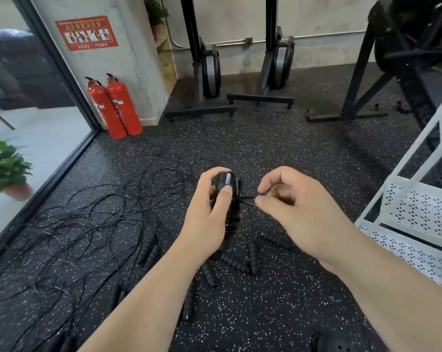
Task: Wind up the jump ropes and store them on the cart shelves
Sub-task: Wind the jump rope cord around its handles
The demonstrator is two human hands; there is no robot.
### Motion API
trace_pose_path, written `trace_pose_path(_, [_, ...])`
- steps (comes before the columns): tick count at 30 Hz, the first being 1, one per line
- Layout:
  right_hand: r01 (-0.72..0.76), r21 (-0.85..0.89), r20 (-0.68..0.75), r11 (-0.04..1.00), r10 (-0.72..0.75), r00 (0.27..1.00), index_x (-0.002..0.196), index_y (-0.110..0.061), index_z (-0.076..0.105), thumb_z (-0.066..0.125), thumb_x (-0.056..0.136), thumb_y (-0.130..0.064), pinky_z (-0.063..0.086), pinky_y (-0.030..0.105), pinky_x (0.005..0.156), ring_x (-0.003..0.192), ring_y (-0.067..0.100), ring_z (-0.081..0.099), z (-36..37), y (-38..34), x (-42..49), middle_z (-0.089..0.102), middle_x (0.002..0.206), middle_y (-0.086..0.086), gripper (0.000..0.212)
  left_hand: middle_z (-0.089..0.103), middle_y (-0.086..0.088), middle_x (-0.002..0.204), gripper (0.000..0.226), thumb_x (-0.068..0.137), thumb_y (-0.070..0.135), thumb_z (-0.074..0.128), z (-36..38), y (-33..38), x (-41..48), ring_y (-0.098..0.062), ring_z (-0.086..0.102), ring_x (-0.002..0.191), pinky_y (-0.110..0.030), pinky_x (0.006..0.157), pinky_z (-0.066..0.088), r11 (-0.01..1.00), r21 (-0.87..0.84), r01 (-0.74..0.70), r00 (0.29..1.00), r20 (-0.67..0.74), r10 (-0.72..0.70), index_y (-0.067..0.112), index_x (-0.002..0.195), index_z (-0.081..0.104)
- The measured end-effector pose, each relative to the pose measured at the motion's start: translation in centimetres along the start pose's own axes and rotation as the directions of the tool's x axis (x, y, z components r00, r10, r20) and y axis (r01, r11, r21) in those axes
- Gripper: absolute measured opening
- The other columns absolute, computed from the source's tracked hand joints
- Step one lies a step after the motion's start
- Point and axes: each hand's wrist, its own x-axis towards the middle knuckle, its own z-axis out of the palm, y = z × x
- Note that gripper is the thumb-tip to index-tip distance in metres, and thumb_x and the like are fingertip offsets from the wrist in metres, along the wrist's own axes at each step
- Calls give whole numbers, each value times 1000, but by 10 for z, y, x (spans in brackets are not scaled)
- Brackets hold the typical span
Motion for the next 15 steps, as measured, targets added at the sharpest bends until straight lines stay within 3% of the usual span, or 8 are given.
trace_pose_path(2, [-165, 337, -27, 927, 185, 982, 87, -21, 62, 75, 97, -21, 53, 41, 85, 63, 19, 54, -8, 13, 14, 57, 66, -6, 17, 69, -14, 110, 26, 111, 28, 51, 9, 5, -2, -42, 72, 90, -64, 78, 62, 997, -80, -3, 999, -43, -1, 44, 131, 57])
trace_pose_path(4, [-298, 656, 77, 693, 331, 940, 86, -20, 62, 75, 96, -14, 52, 41, 77, 64, 18, 51, -9, 23, 26, 52, 64, -4, 16, 68, -26, 110, 24, 113, 25, 50, 20, 15, -8, -40, 72, 80, -54, 70, 62, 972, -233, 30, 997, -65, -46, 39, 131, 58])
trace_pose_path(5, [-321, 701, 107, 637, 351, 930, 89, -19, 64, 74, 95, -13, 49, 39, 73, 65, 19, 53, -5, 25, 30, 56, 66, -3, 13, 68, -28, 111, 23, 113, 25, 50, 25, 19, -11, -37, 72, 81, -52, 70, 62, 951, -304, 52, 995, -66, -75, 37, 130, 60])
trace_pose_path(7, [-313, 667, 89, 677, 345, 935, 100, -18, 71, 71, 100, -19, 48, 39, 73, 76, 23, 60, 10, 33, 32, 68, 80, 2, 1, 72, -18, 120, 22, 112, 31, 55, 34, 21, -15, -30, 74, 99, -56, 86, 63, 930, -357, 83, 992, -56, -110, 41, 130, 62])
trace_pose_path(10, [-236, 610, -16, 756, 310, 951, 114, -32, 76, 55, 111, -34, 58, 43, 94, 102, 18, 71, 25, 40, 28, 79, 110, -4, 22, 67, 10, 130, 39, 105, 36, 67, 39, 15, -12, -9, 68, 119, -43, 106, 56, 995, -102, -8, 1000, -15, 6, 51, 139, 55])
trace_pose_path(12, [-185, 574, -60, 798, 266, 962, 119, -41, 74, 47, 111, -48, 55, 31, 99, 108, 0, 72, 24, 37, 24, 78, 114, -16, 29, 62, 12, 130, 60, 95, 37, 79, 41, 10, -9, -4, 64, 117, -35, 105, 53, 996, 79, -37, 999, -24, 39, 55, 143, 47])
trace_pose_path(14, [-138, 506, -49, 851, 188, 981, 120, -44, 71, 43, 109, -56, 47, 10, 86, 97, -19, 65, 19, 35, 21, 75, 106, -28, 32, 55, 13, 127, 80, 85, 41, 88, 46, 7, -8, 6, 58, 113, -21, 98, 49, 982, 186, 12, 999, -46, -3, 50, 149, 41])
trace_pose_path(15, [-117, 446, -39, 887, 150, 988, 122, -44, 69, 43, 108, -56, 45, 6, 82, 96, -22, 63, 17, 34, 20, 74, 106, -31, 31, 50, 16, 126, 85, 82, 42, 90, 49, 6, -7, 13, 53, 111, -13, 92, 47, 969, 244, 31, 998, -55, -18, 45, 151, 40])
